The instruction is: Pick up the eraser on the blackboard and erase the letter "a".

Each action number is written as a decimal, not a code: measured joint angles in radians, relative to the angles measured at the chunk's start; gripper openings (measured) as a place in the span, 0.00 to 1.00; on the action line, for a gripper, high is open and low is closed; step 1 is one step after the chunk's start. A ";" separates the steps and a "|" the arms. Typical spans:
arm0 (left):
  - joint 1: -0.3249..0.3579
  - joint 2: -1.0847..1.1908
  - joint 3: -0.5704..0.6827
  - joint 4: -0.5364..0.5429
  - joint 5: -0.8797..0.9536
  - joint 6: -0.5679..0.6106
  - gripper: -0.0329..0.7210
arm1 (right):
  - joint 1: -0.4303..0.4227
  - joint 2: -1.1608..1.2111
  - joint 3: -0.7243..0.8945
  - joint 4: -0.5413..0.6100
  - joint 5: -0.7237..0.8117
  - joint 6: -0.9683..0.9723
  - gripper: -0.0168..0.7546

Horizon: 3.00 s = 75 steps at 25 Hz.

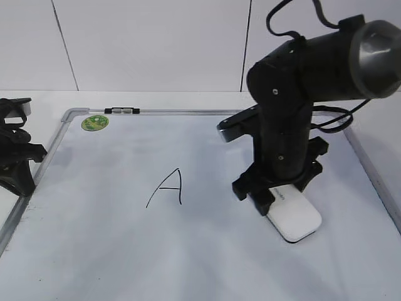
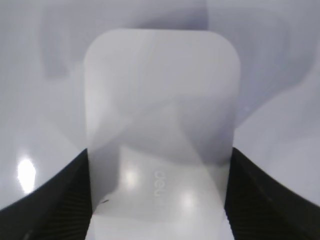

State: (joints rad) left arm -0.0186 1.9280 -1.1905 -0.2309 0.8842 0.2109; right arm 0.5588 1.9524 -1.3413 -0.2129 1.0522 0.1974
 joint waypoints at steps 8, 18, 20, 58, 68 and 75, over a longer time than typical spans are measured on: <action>0.000 0.000 0.000 0.000 0.000 0.000 0.13 | -0.094 -0.006 -0.001 -0.019 0.011 0.003 0.75; 0.000 0.000 -0.001 -0.002 0.002 0.000 0.13 | -0.104 -0.195 0.015 -0.004 0.124 0.003 0.75; 0.000 0.000 -0.001 -0.002 0.002 0.000 0.13 | -0.118 -0.231 0.015 0.001 0.144 0.003 0.75; 0.000 0.000 -0.001 -0.012 0.003 0.000 0.14 | -0.418 -0.123 0.082 0.037 -0.042 0.017 0.75; 0.000 0.000 -0.002 -0.012 0.003 0.000 0.14 | -0.418 -0.123 0.082 0.035 -0.045 0.017 0.75; 0.000 0.000 -0.002 -0.012 0.003 0.000 0.14 | -0.418 -0.123 0.082 0.035 -0.047 0.017 0.75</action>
State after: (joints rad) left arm -0.0186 1.9280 -1.1927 -0.2428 0.8876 0.2109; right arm 0.1407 1.8291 -1.2596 -0.1778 1.0057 0.2147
